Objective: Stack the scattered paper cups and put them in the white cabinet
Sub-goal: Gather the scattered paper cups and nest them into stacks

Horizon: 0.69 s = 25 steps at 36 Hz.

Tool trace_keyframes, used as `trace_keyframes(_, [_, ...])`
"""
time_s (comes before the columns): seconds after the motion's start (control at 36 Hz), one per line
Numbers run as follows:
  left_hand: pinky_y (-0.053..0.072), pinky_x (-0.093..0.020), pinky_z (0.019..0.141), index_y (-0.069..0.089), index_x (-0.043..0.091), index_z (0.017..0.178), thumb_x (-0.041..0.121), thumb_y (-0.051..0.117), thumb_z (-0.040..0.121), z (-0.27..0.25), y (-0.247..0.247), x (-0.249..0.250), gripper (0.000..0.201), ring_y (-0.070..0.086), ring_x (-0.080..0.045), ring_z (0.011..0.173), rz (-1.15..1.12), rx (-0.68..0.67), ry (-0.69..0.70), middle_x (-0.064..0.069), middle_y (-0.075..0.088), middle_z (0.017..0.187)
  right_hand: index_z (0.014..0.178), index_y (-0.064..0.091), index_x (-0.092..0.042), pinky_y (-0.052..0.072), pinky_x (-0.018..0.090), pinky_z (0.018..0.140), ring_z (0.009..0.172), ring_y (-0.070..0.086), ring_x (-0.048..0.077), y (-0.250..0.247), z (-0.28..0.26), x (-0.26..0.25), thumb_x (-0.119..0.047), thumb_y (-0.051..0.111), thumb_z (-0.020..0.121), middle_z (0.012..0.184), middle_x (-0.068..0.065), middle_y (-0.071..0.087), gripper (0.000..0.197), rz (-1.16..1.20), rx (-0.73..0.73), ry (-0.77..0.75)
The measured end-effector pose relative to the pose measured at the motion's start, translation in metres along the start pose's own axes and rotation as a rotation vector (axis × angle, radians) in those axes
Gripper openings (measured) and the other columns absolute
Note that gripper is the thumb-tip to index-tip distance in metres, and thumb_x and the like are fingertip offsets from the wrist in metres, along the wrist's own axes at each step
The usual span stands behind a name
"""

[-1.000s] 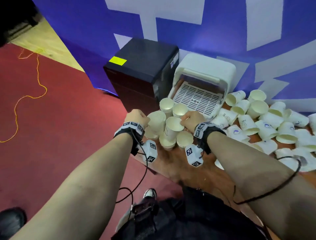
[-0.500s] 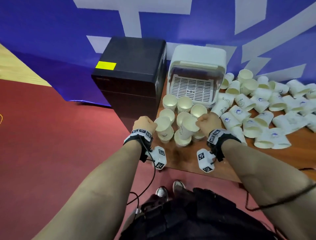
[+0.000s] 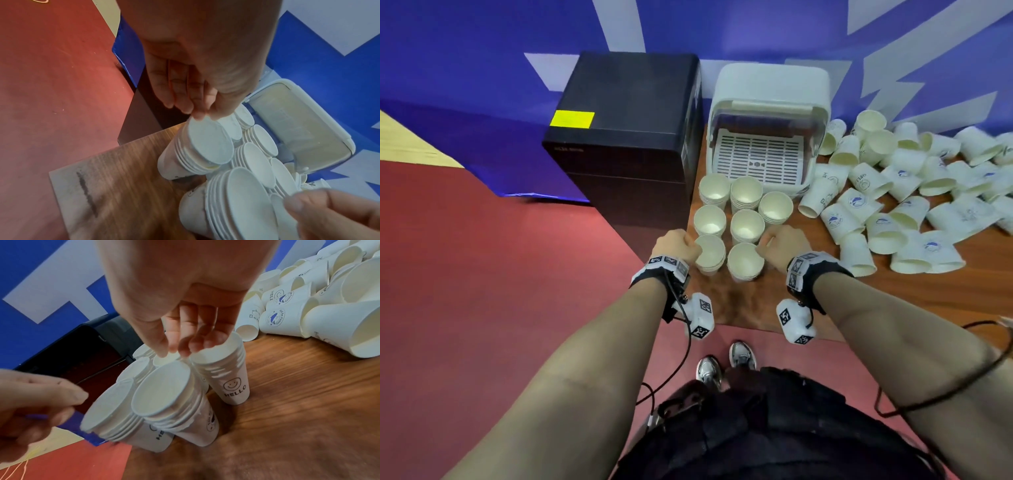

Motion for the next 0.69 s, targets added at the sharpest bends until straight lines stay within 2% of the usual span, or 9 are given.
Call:
trace_keyframes(0.03, [0.058,-0.033,0.071,0.064,0.02,0.079,0.021,0.055,0.076,0.001,0.004,0.003,0.009,0.068,-0.027,0.076,0.008,-0.009,0.014,-0.003,0.07,0.08,0.075,0.065,-0.017,0.044,0.026,0.064,0.074,0.058,0.02,0.004,0.001,-0.001,-0.027,0.066,0.083,0.076,0.0,0.064,0.012,0.008,-0.033,-0.021])
trace_keyframes(0.08, [0.055,-0.03,0.067,0.064,0.022,0.08,0.023,0.057,0.077,0.003,0.015,0.006,0.008,0.068,-0.026,0.077,0.041,-0.044,0.041,-0.002,0.07,0.081,0.083,0.064,-0.017,0.041,0.027,0.07,0.081,0.056,0.016,0.013,0.002,-0.002,-0.036,0.073,0.08,0.083,-0.003,0.061,0.021,-0.025,-0.104,-0.08])
trace_keyframes(0.17, [0.047,-0.026,0.065,0.062,0.025,0.078,0.026,0.063,0.076,0.004,0.027,0.005,0.003,0.065,-0.025,0.08,0.099,-0.085,0.065,0.0,0.069,0.088,0.089,0.056,-0.022,0.038,0.029,0.069,0.084,0.054,0.018,0.026,0.0,-0.001,-0.045,0.072,0.078,0.089,-0.002,0.056,0.029,-0.136,-0.198,-0.107])
trace_keyframes(0.22, [0.044,-0.026,0.064,0.058,0.028,0.073,0.028,0.067,0.074,0.004,0.033,0.002,0.008,0.064,-0.024,0.079,0.133,-0.108,0.067,0.0,0.068,0.089,0.09,0.053,-0.025,0.041,0.029,0.068,0.085,0.057,0.02,0.032,-0.001,0.0,-0.046,0.071,0.077,0.092,-0.001,0.058,0.03,-0.181,-0.222,-0.103])
trace_keyframes(0.39, [0.046,-0.027,0.064,0.06,0.027,0.076,0.027,0.068,0.075,0.008,0.042,0.0,0.008,0.065,-0.026,0.08,0.208,-0.121,0.076,-0.002,0.069,0.091,0.097,0.05,-0.024,0.043,0.029,0.071,0.086,0.055,0.023,0.034,-0.004,-0.002,-0.047,0.068,0.08,0.101,0.004,0.06,0.034,-0.308,-0.238,-0.114])
trace_keyframes(0.53, [0.053,-0.031,0.07,0.064,0.022,0.087,0.026,0.066,0.076,0.011,0.042,0.003,0.011,0.065,-0.028,0.083,0.276,-0.129,0.103,-0.005,0.069,0.094,0.114,0.055,-0.017,0.049,0.033,0.074,0.099,0.062,0.029,0.035,-0.005,-0.004,-0.05,0.064,0.082,0.108,0.008,0.063,0.047,-0.384,-0.21,-0.138])
trace_keyframes(0.69, [0.054,-0.036,0.077,0.063,0.019,0.1,0.024,0.064,0.079,0.008,0.047,0.008,0.021,0.062,-0.03,0.088,0.395,-0.109,0.129,-0.008,0.067,0.103,0.116,0.054,-0.018,0.051,0.034,0.074,0.097,0.063,0.028,0.034,-0.011,-0.008,-0.05,0.061,0.082,0.108,0.006,0.063,0.047,-0.385,-0.19,-0.146])
Point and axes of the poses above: each hand's wrist, its own z-axis towards the middle knuckle, its own y-axis out of the palm, x = y × z, the point moved 5 cm from there along z, towards the middle knuckle
